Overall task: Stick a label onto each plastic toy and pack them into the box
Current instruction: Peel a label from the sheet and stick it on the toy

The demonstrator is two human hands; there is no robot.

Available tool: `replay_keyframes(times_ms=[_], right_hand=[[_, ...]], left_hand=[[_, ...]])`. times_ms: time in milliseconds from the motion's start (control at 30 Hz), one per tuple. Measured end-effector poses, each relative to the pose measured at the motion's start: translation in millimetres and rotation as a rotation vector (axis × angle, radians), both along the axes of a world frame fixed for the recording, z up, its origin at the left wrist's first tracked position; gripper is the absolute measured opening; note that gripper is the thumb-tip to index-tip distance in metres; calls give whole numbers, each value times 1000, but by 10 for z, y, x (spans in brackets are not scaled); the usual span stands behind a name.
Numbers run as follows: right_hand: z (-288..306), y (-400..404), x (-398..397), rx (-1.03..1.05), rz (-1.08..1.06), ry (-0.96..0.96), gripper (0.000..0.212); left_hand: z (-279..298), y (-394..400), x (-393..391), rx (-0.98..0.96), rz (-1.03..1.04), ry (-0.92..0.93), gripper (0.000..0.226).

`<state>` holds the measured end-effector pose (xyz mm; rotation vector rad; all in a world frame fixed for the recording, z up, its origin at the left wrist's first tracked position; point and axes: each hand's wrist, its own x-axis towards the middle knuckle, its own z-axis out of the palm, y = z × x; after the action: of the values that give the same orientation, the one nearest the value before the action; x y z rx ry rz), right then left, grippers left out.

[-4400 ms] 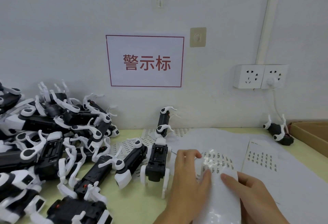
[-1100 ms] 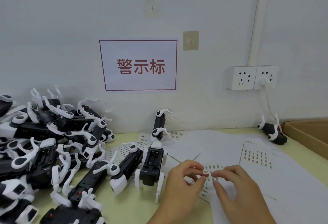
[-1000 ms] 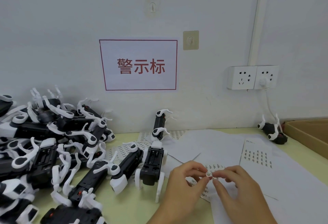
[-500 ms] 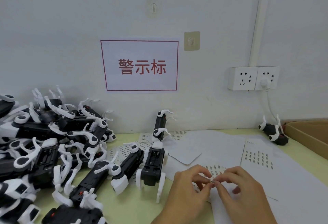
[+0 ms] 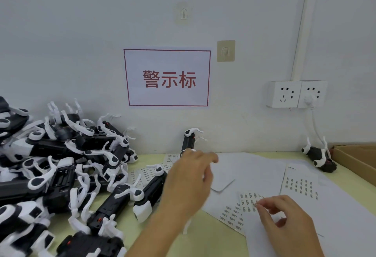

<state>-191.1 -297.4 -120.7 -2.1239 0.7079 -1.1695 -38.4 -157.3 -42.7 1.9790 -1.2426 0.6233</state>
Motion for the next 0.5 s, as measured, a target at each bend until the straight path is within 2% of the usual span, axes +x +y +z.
replay_keyframes(times_ms=[133,233,367,500], right_hand=[[5,6,4,16,8,19,37],[-2,14,4,8,12,29,37],[-11,22,11,6,14,38,37],[-15,31,17,-5,28,42,37]], left_hand=[[64,243,445,400,77,30,71],[18,400,584,600,38,98,92],[-17,458,622,694,-15,125,96],[-13,467,631,684,-65,189,83]])
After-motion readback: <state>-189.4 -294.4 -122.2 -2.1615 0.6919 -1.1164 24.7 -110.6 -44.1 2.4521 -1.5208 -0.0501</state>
